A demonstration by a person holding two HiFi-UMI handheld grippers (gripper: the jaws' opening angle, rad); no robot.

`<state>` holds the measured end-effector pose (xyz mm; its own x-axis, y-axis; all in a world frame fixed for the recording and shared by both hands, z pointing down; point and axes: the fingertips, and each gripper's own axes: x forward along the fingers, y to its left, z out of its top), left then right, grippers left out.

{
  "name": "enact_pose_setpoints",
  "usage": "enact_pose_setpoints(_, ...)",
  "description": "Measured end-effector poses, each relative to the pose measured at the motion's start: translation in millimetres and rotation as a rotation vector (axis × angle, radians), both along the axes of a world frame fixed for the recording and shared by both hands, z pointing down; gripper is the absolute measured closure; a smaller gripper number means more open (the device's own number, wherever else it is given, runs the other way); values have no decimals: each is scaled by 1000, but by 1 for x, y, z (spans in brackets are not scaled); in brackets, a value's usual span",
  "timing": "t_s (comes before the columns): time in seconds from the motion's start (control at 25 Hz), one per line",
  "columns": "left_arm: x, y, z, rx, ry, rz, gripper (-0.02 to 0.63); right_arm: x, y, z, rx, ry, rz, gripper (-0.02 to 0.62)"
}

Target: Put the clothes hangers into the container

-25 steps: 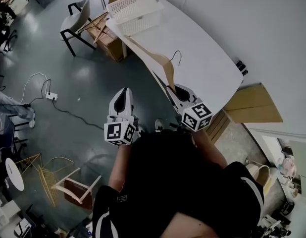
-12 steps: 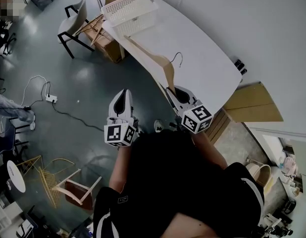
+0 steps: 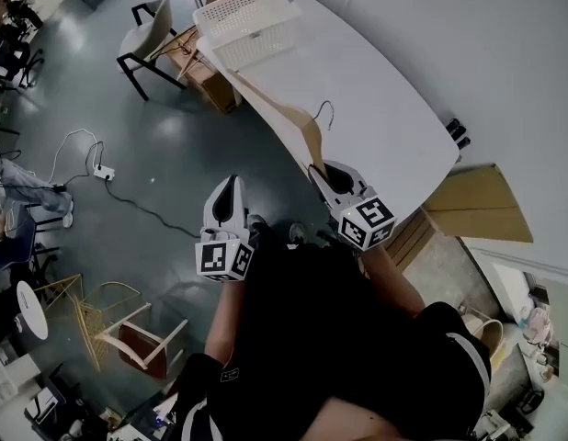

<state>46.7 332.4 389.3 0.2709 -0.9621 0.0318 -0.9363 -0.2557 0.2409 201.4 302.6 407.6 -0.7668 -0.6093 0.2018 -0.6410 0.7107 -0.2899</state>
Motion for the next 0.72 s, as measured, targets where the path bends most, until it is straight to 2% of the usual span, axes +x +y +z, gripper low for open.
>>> enact_pose_setpoints(0.36,-23,-44,12,8,16,-5,603,-20,-41,16,-13,20,4,535)
enact_pose_setpoints(0.52,-48,-85,19,-3,57,2,603,-34,-79,19,-9,47,25,535)
enact_pose_setpoints(0.72,-83,-148,15,16,51,31,603,-60,-136,15,7,70,43,535)
